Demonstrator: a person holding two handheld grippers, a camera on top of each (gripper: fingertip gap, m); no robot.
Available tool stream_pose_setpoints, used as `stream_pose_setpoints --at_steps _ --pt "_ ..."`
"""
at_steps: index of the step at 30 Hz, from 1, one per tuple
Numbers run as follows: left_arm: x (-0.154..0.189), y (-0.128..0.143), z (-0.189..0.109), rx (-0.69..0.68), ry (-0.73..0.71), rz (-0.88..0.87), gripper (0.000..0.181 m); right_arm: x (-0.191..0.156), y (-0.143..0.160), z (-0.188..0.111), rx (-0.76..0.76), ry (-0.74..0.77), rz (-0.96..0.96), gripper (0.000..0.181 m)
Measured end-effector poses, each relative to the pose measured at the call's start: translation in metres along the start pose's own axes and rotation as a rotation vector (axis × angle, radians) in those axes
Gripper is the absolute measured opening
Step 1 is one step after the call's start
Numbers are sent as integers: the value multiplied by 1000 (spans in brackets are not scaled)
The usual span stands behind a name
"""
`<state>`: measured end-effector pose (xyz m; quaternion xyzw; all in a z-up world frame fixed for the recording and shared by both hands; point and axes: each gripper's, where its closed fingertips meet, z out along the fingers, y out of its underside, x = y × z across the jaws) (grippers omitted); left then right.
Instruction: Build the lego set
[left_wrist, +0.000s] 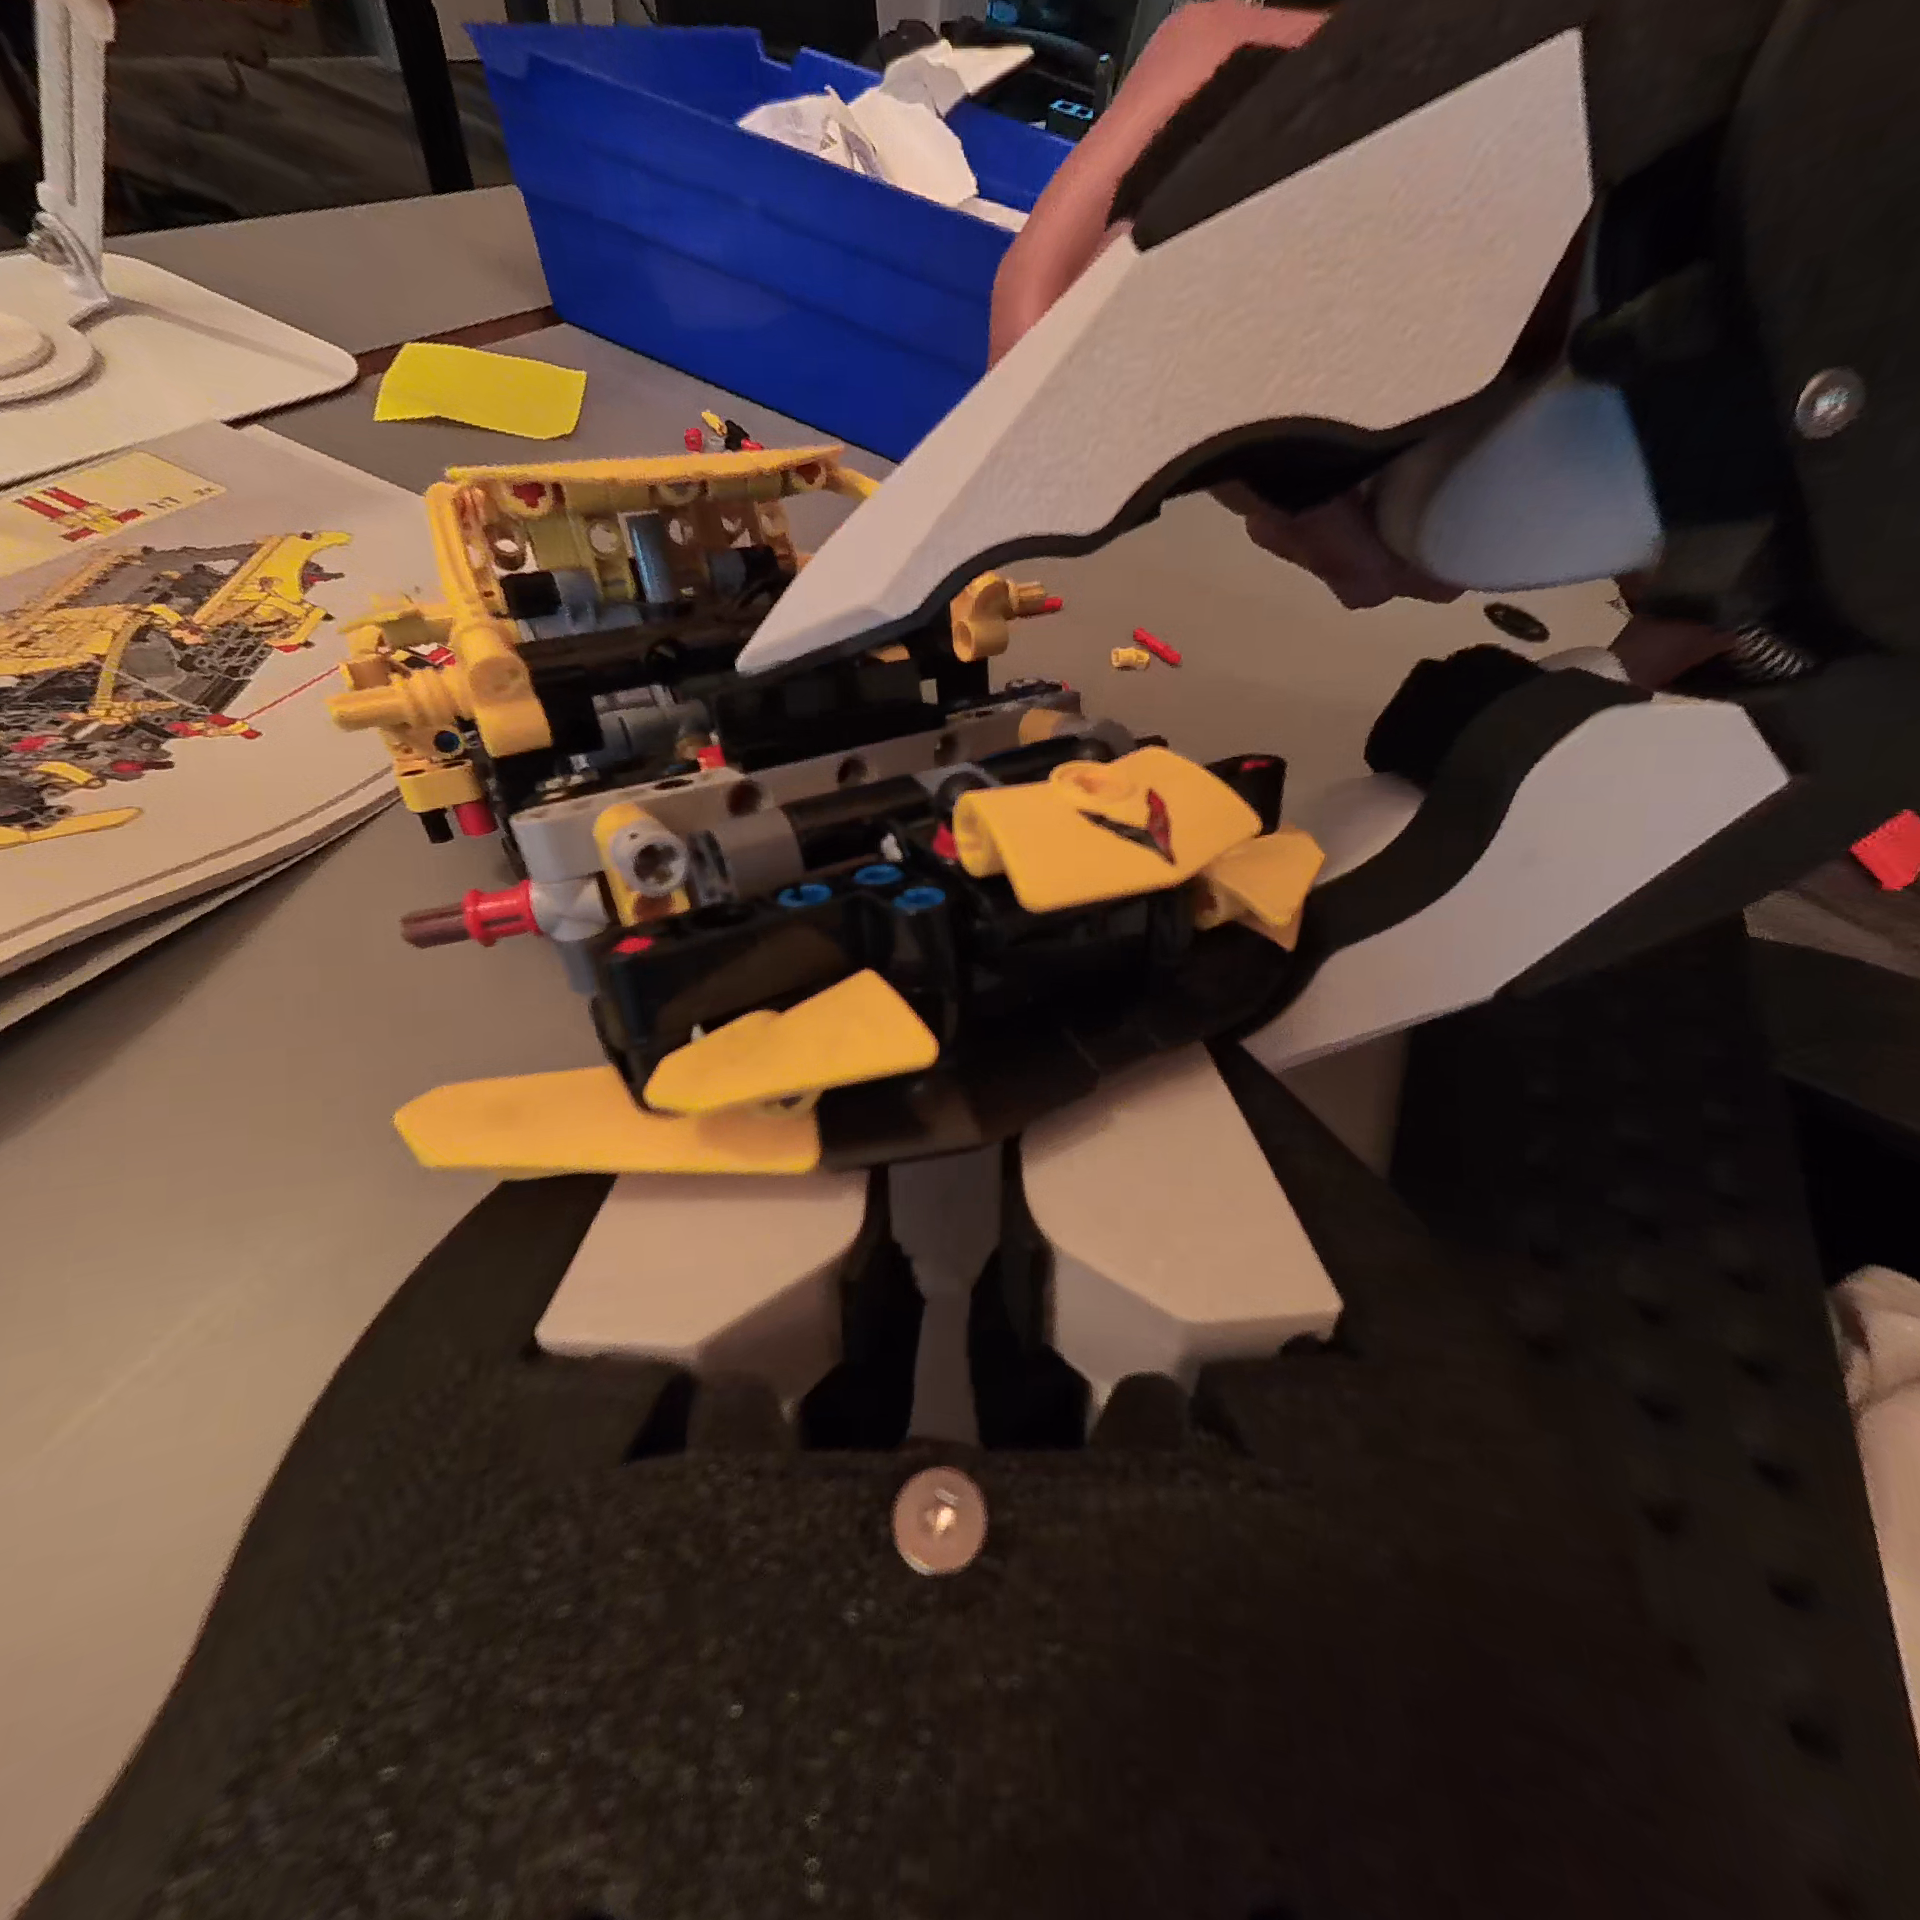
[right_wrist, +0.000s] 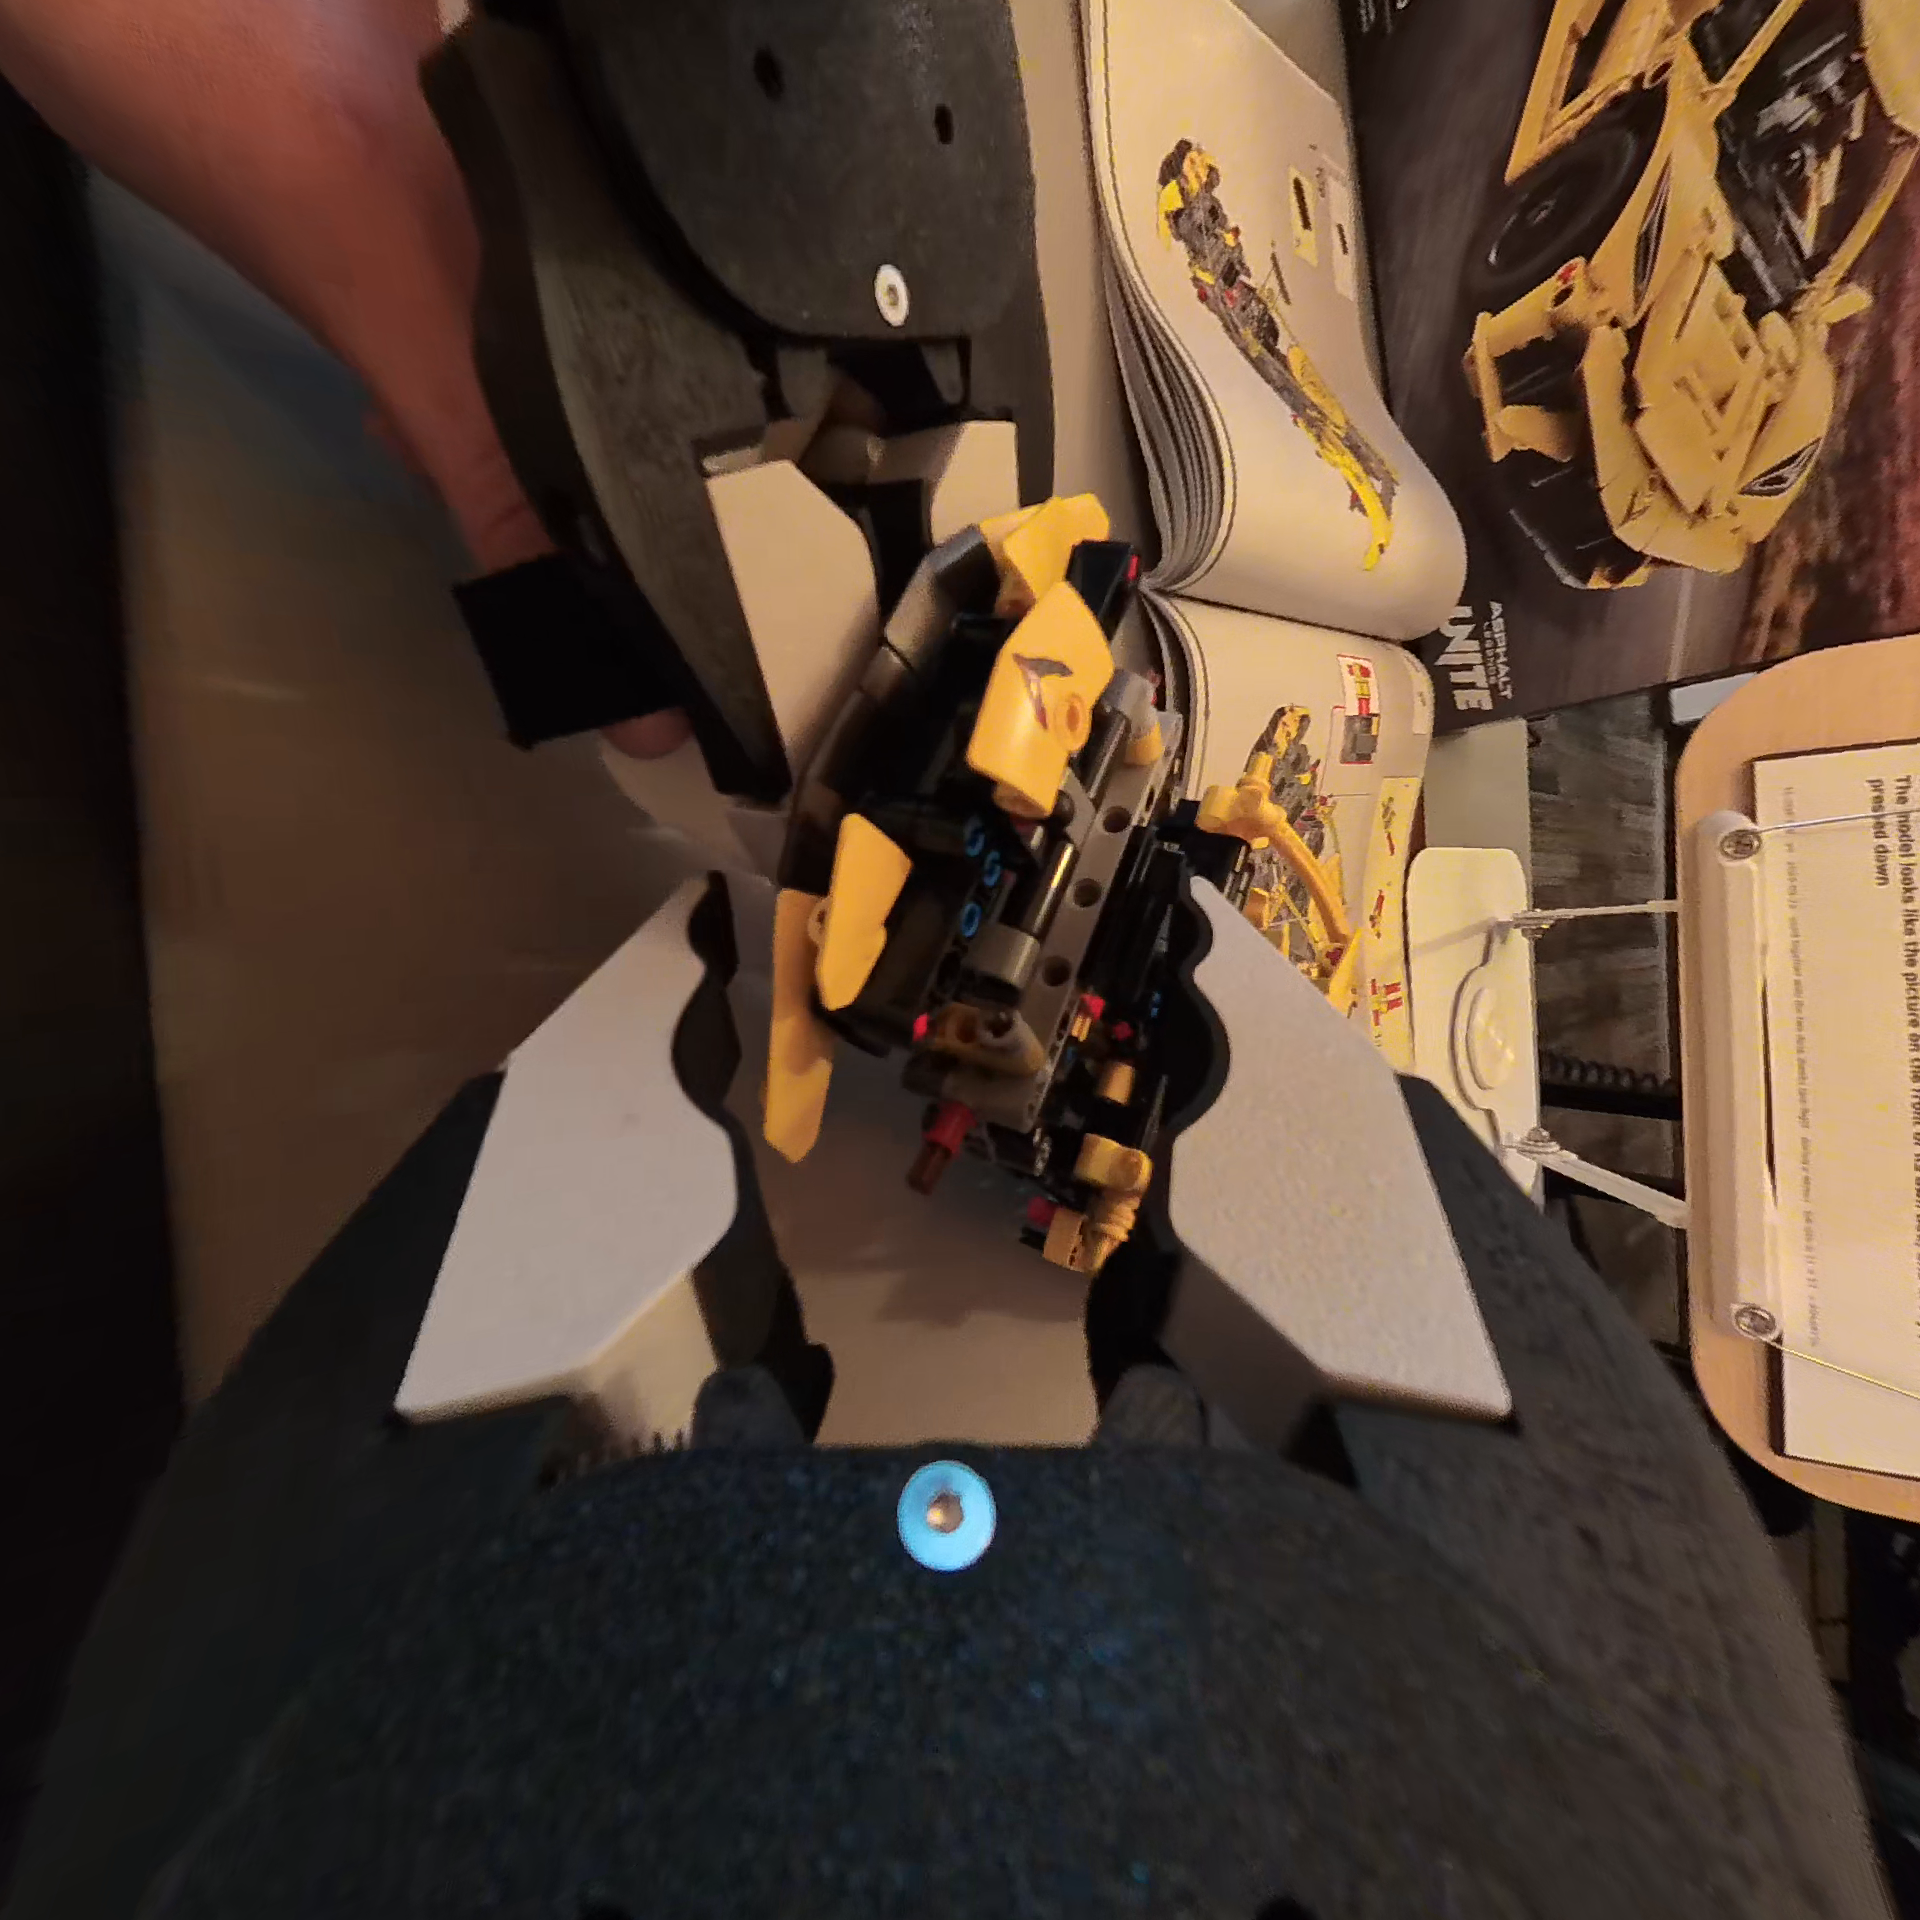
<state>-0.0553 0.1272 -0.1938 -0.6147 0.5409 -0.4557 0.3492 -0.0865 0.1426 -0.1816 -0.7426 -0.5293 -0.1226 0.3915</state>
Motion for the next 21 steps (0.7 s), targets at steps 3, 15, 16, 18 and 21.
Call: stream_pose_setpoints --at_steps 3,15,16,18,21 --pt "-1 -1 0 -1 0 -11 8 4 -1 1 -6 3 9 77" --pt "-11 -4 -8 29 -24 19 11 10 -15 -16 136 56 4 86" --pt "-12 -5 -9 34 -20 12 12 9 -16 -22 163 47 -1 84" --pt "-11 -6 -10 43 2 -6 14 10 -9 -29 185 7 9 82" --pt "-10 -8 -13 45 18 5 14 15 10 -33 253 -16 49 79"
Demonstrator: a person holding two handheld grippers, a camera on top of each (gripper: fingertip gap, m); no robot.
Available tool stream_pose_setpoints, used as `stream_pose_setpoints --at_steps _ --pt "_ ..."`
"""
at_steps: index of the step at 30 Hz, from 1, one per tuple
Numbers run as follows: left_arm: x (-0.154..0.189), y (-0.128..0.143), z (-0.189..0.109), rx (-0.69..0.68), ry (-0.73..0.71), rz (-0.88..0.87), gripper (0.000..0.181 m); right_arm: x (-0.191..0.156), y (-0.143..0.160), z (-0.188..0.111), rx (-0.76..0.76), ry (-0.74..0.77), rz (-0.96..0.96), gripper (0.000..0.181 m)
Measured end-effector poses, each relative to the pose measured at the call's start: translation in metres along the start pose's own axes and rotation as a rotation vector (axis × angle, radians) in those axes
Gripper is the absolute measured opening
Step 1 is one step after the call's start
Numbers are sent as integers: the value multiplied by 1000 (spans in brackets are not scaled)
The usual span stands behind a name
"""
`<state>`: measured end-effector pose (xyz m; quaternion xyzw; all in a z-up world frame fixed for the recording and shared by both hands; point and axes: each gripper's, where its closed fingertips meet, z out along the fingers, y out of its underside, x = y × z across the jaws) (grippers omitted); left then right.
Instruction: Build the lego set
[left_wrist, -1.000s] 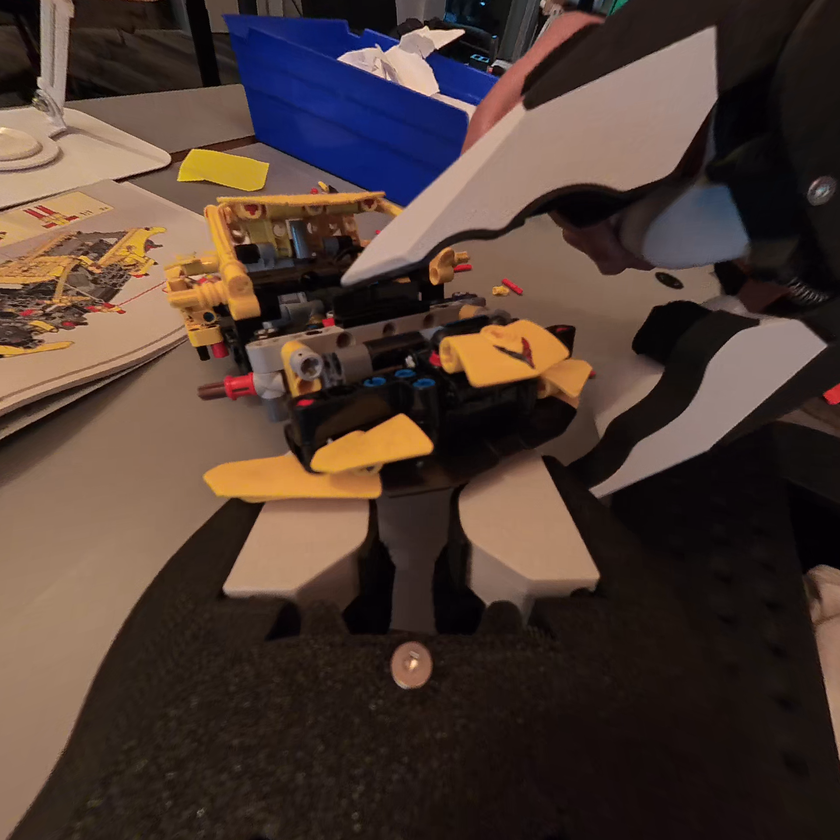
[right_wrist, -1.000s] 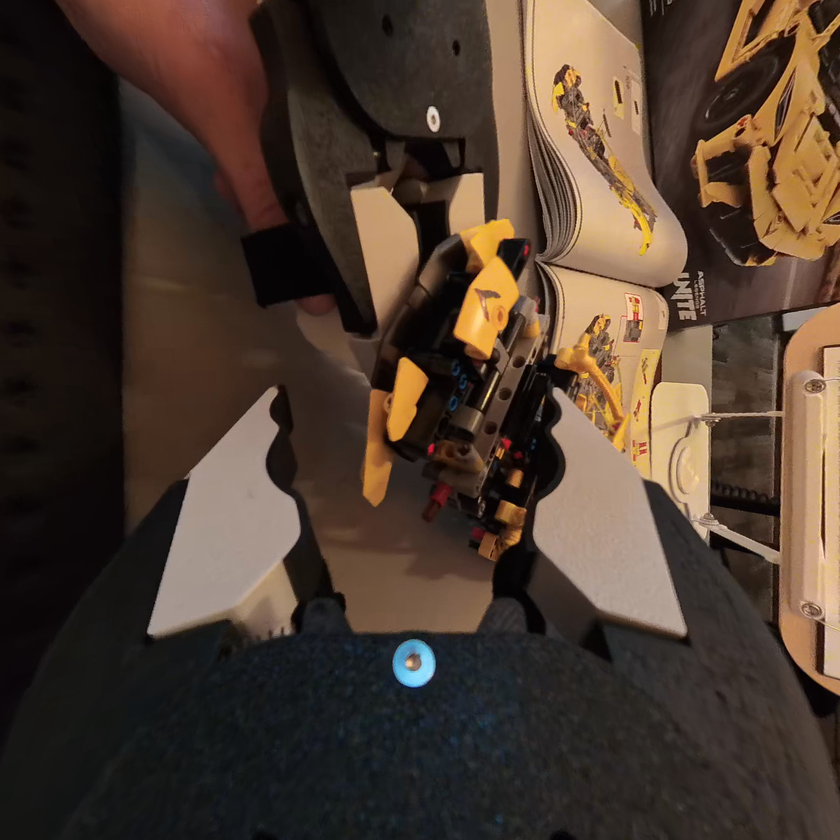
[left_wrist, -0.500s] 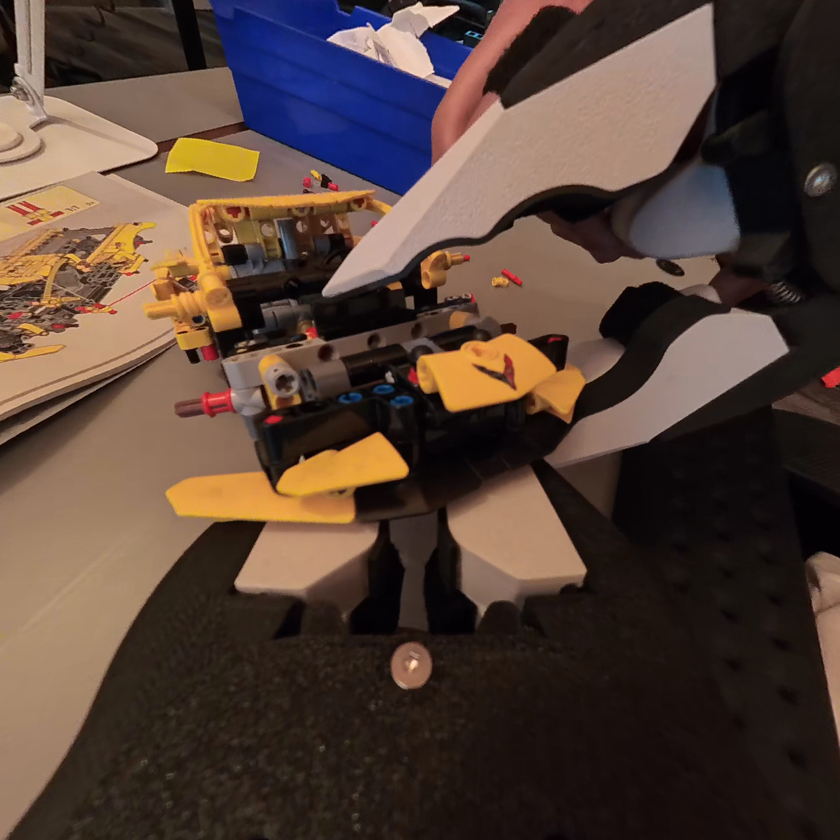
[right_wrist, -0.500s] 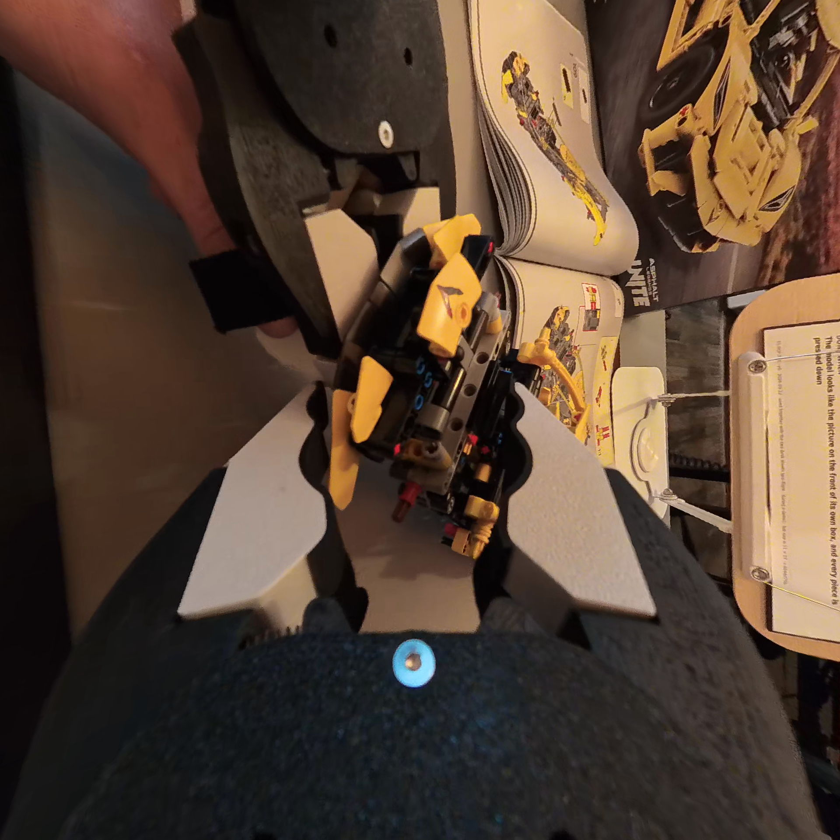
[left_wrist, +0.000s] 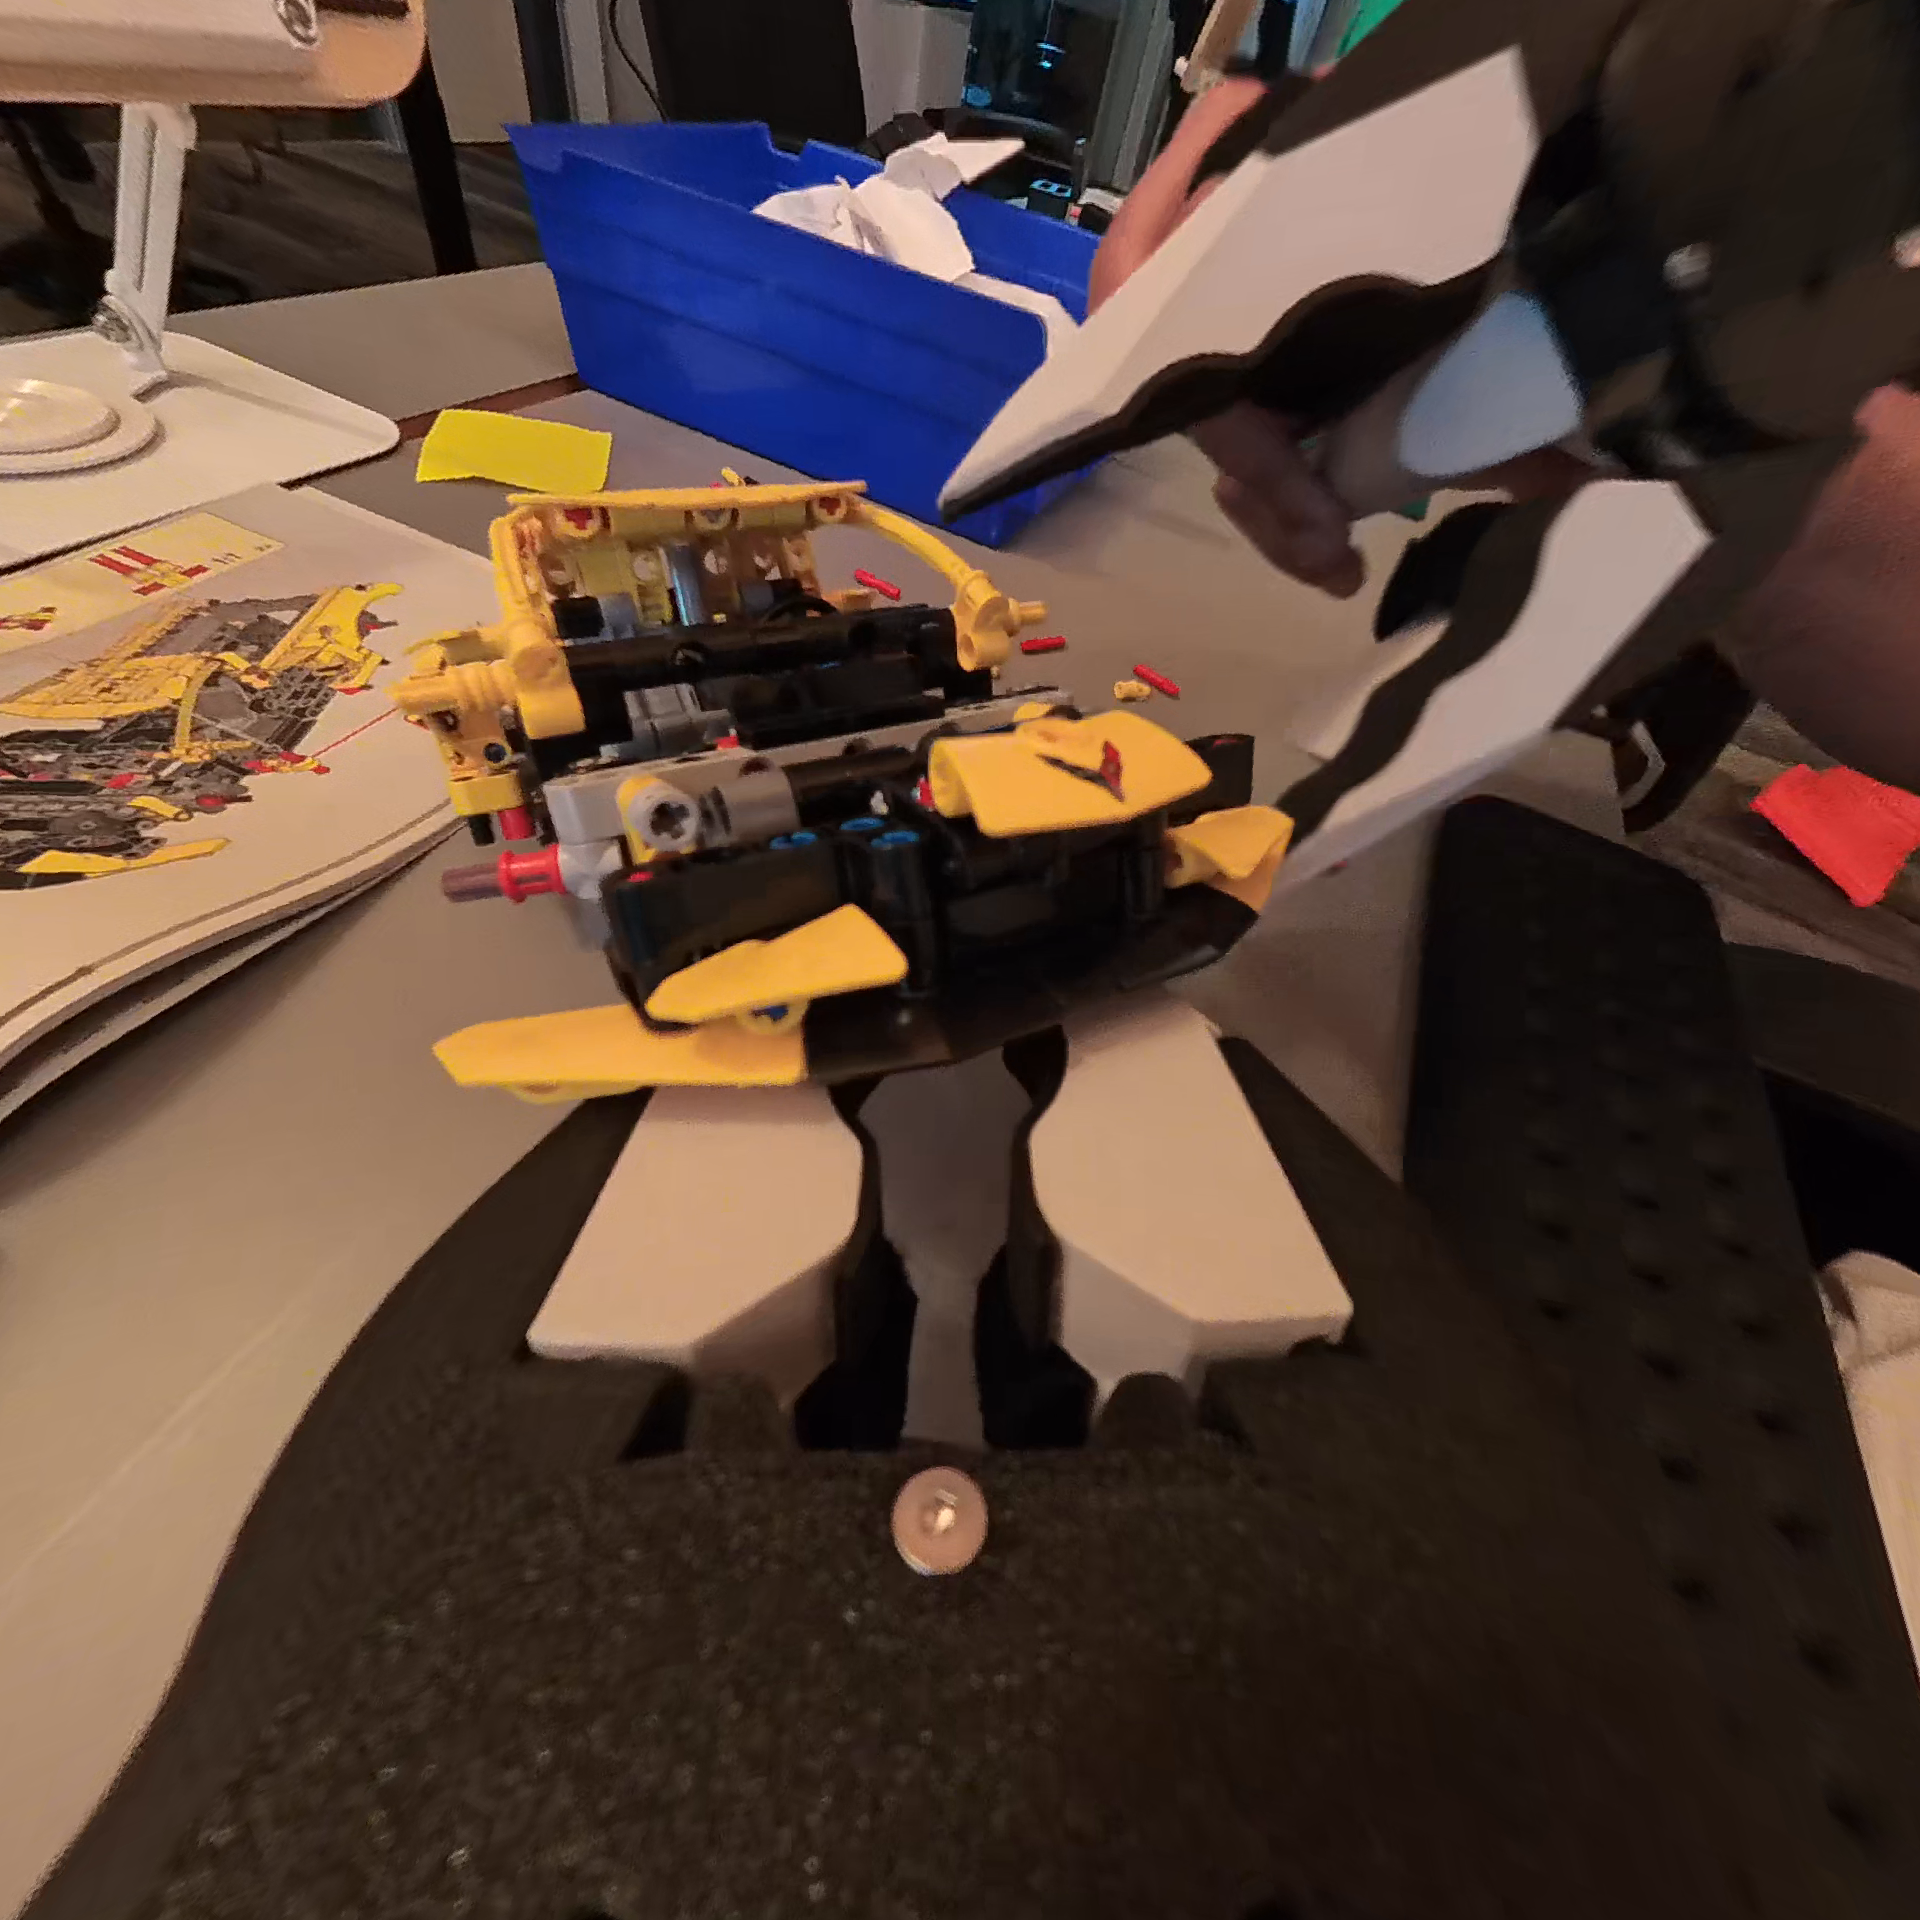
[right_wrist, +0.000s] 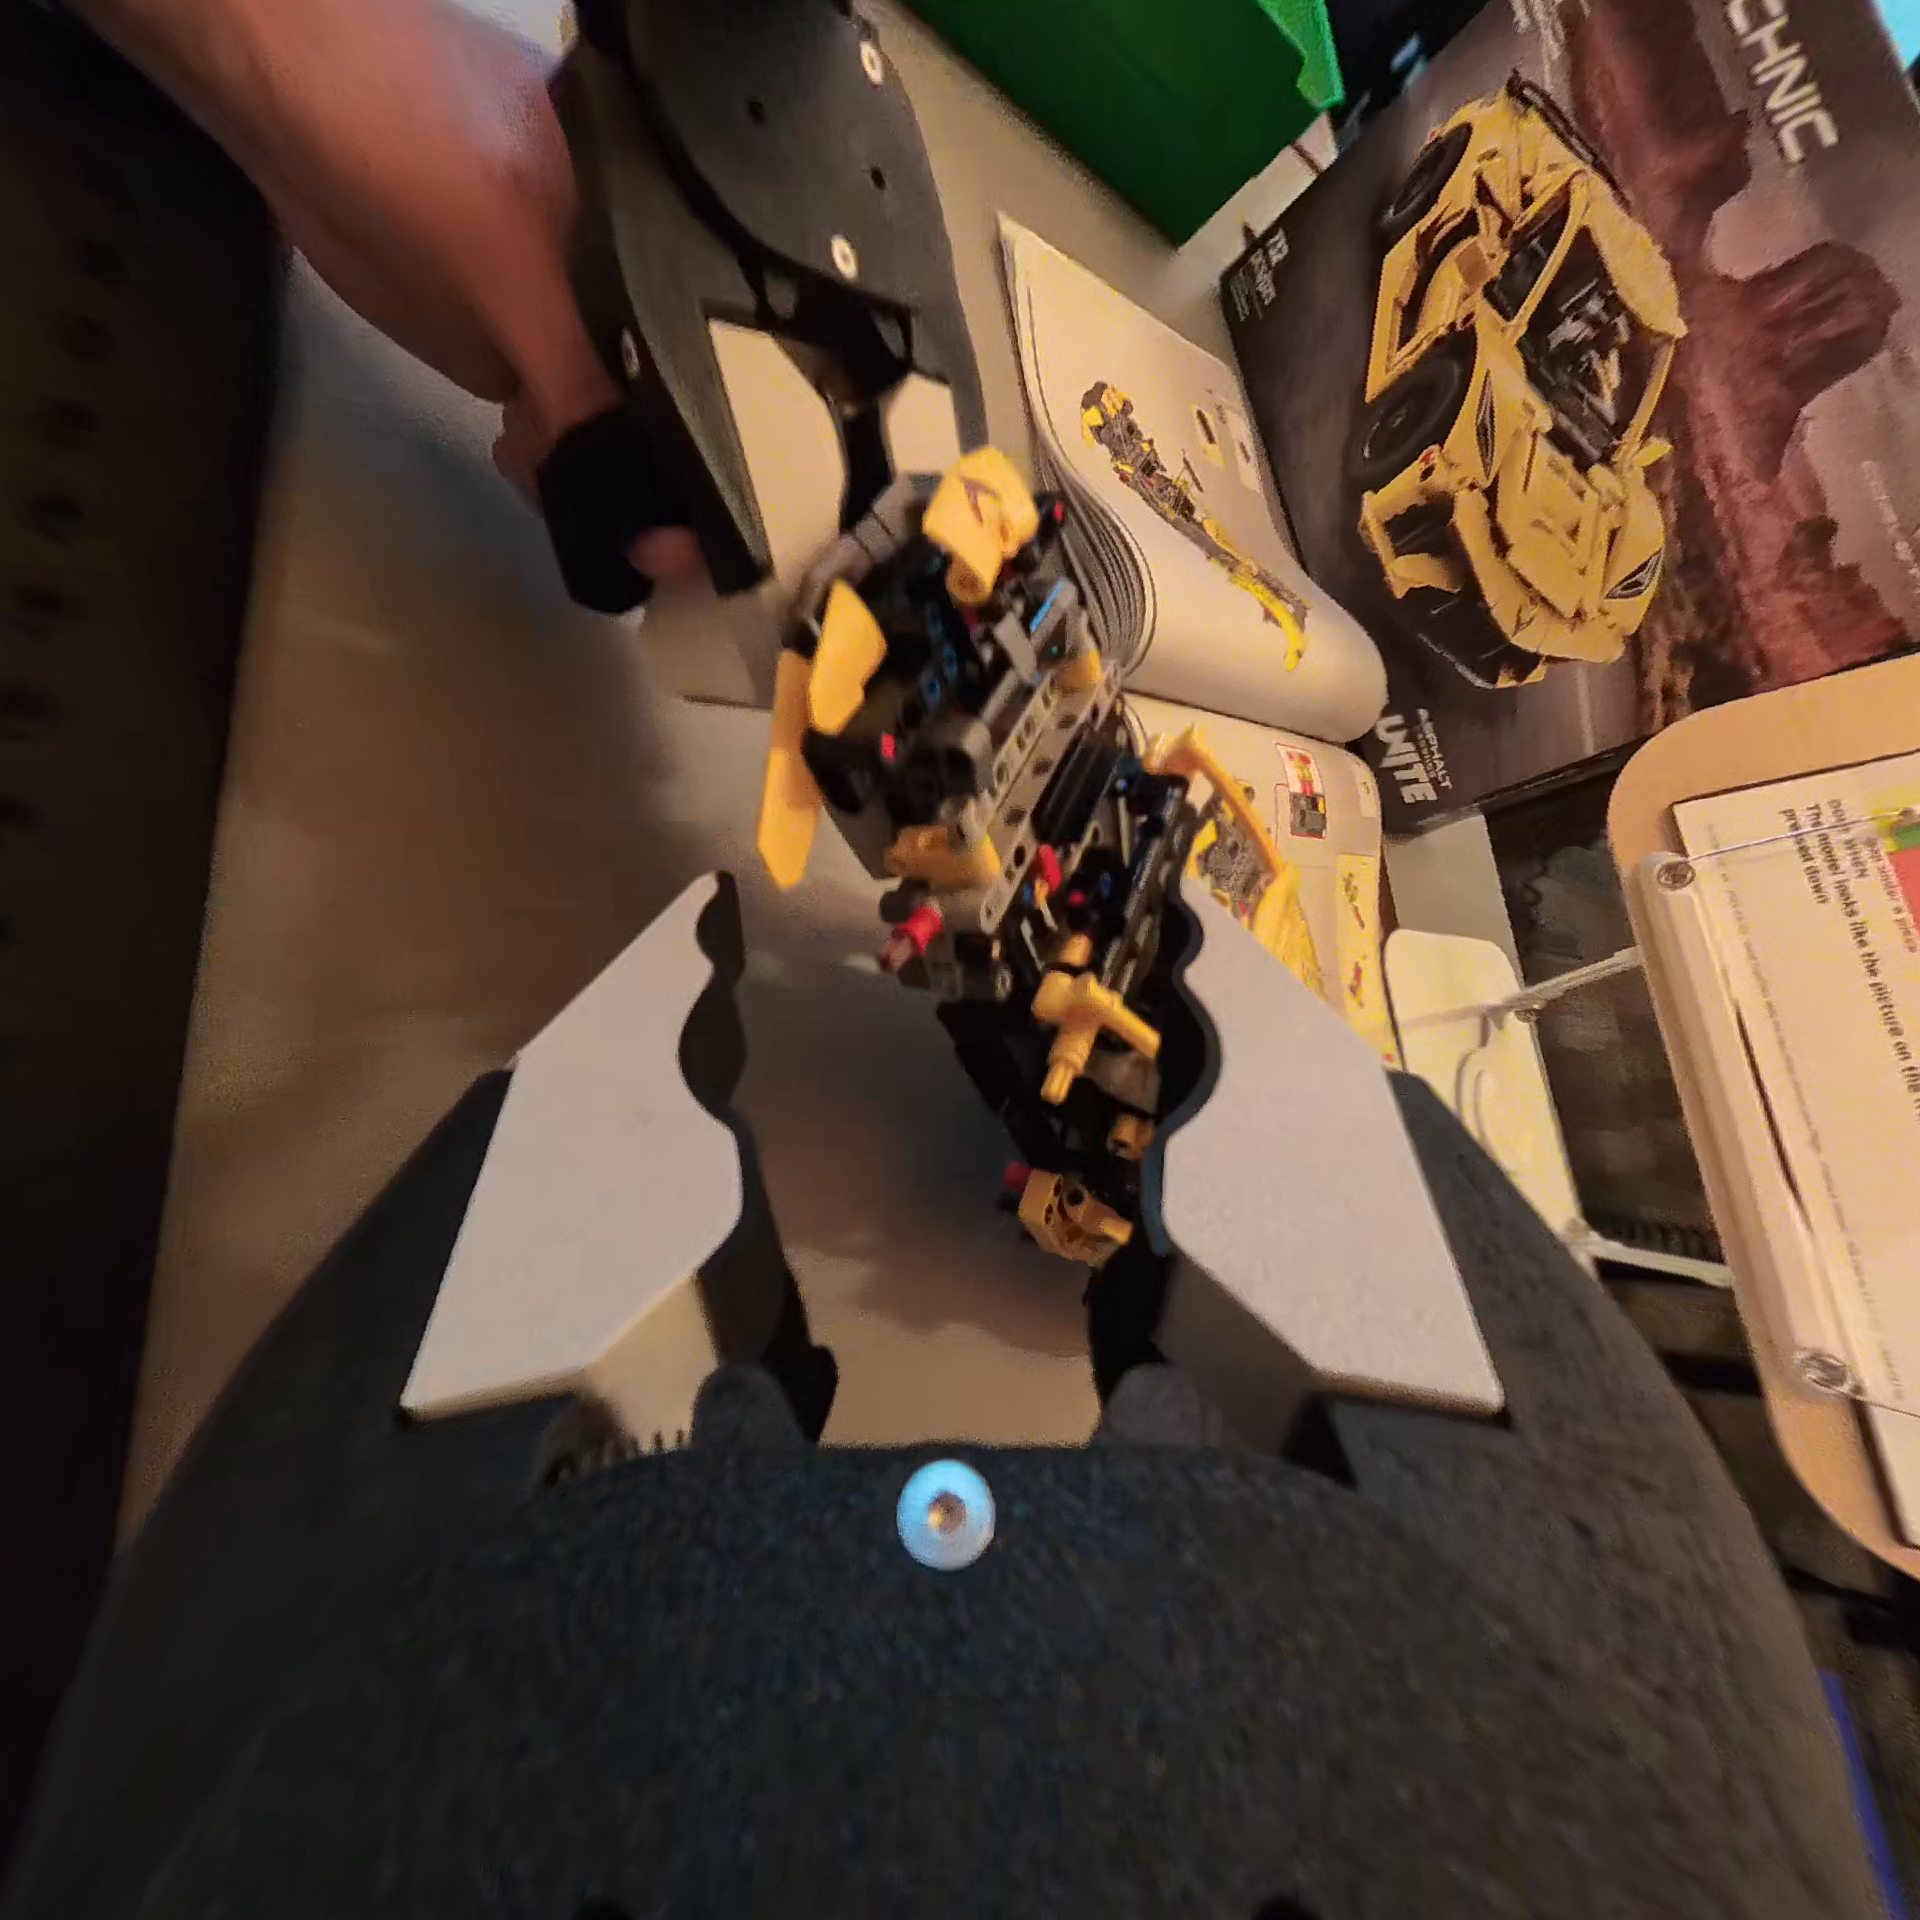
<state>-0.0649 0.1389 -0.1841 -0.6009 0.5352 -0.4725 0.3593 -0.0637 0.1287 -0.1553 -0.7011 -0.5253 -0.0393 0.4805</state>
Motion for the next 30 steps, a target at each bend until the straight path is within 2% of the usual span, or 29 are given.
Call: stream_pose_setpoints --at_steps 3,4,7,10,14,21,25,30 --pt "2 -3 -3 9 22 10 14 1 -5 -3 182 27 -30 75" --pt "2 -4 -3 11 27 16 15 2 -3 -1 192 59 -60 71" --pt "3 -5 -4 15 34 30 16 0 0 8 185 119 -182 69" --pt "2 -6 -5 25 42 13 15 1 9 8 111 183 -283 64" --pt "3 -8 -6 32 70 -5 19 7 0 12 162 249 -337 61" --pt "7 -5 -5 19 84 17 20 8 -2 34 91 177 -347 56" --pt "6 -6 -5 17 86 8 20 8 -2 35 41 171 -355 52" --pt "7 -6 -5 7 96 10 20 6 -1 35 19 151 -275 53"
